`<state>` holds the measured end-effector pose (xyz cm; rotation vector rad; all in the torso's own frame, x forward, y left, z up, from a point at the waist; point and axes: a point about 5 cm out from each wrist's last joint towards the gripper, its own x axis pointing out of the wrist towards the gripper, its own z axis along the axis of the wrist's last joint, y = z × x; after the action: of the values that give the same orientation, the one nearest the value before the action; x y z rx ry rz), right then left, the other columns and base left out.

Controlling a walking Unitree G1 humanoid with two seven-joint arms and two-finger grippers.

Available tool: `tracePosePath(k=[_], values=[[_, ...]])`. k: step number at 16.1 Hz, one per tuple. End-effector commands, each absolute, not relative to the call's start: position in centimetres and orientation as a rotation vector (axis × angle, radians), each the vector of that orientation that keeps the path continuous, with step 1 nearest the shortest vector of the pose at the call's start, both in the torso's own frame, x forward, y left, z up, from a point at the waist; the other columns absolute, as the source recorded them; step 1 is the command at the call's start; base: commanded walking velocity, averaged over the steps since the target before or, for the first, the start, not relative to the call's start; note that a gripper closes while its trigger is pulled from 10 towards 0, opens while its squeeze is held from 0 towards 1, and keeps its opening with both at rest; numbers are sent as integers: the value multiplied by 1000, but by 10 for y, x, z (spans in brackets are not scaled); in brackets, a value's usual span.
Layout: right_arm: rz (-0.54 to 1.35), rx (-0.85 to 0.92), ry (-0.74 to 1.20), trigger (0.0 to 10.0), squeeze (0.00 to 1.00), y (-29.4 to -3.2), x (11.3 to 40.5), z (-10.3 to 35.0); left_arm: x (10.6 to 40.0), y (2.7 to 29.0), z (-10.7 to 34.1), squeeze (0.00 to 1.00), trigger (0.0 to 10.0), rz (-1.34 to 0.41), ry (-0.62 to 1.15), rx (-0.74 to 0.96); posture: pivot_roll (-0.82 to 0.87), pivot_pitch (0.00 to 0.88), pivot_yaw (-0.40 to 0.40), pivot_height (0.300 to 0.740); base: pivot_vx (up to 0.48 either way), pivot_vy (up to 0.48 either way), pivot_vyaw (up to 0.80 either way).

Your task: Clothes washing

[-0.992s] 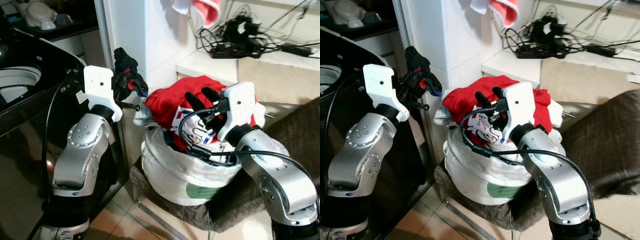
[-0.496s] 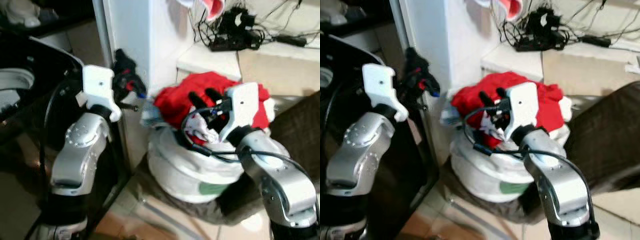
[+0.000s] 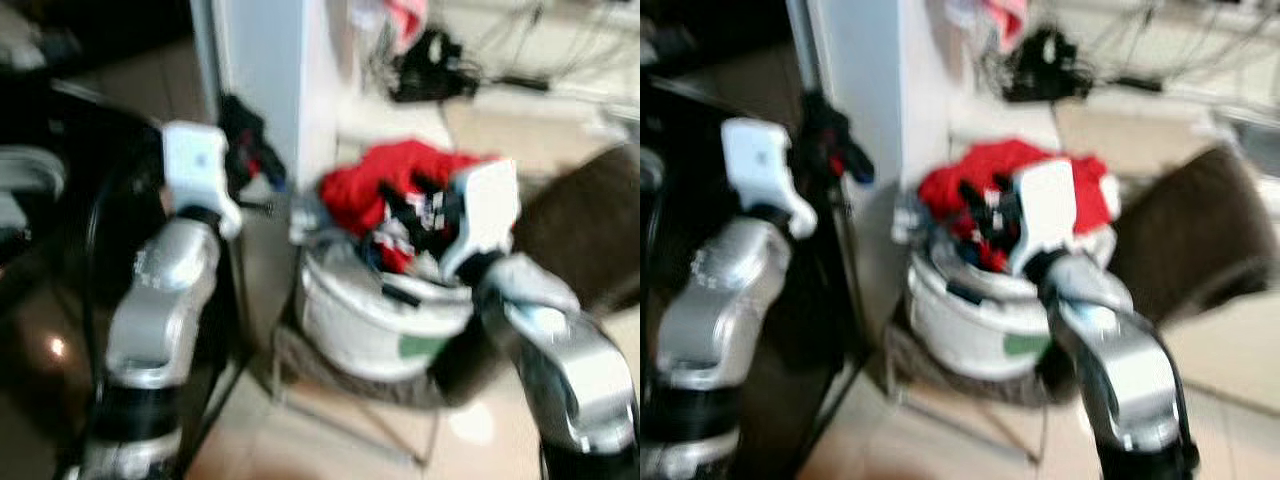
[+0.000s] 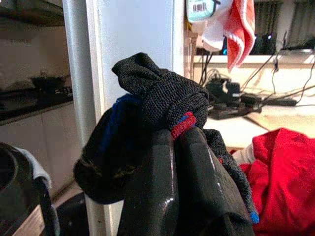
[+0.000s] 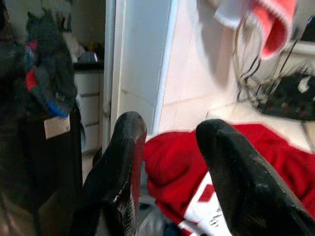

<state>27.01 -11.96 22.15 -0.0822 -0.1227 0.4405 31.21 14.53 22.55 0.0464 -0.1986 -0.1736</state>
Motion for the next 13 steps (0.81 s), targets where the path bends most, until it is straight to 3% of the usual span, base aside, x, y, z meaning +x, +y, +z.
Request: tracePosePath(k=[1,2,6,13], values=[[420,-117,-112,10000,0,-126,272,219,313,138,226,0,10000,-199,-194,47,-59,0,6,740,0,0,0],[424,-124,-111,10000,0,-125,272,219,313,138,227,0,10000,-196,-205,42,-59,0,6,740,0,0,0],[413,-129,-109,10000,0,-126,273,219,314,136,230,0,10000,-206,-227,36,-66,0,12,740,392,-272,800],[423,-145,-112,10000,0,-126,273,219,315,137,230,0,10000,-200,-224,33,-66,0,12,740,416,0,800]])
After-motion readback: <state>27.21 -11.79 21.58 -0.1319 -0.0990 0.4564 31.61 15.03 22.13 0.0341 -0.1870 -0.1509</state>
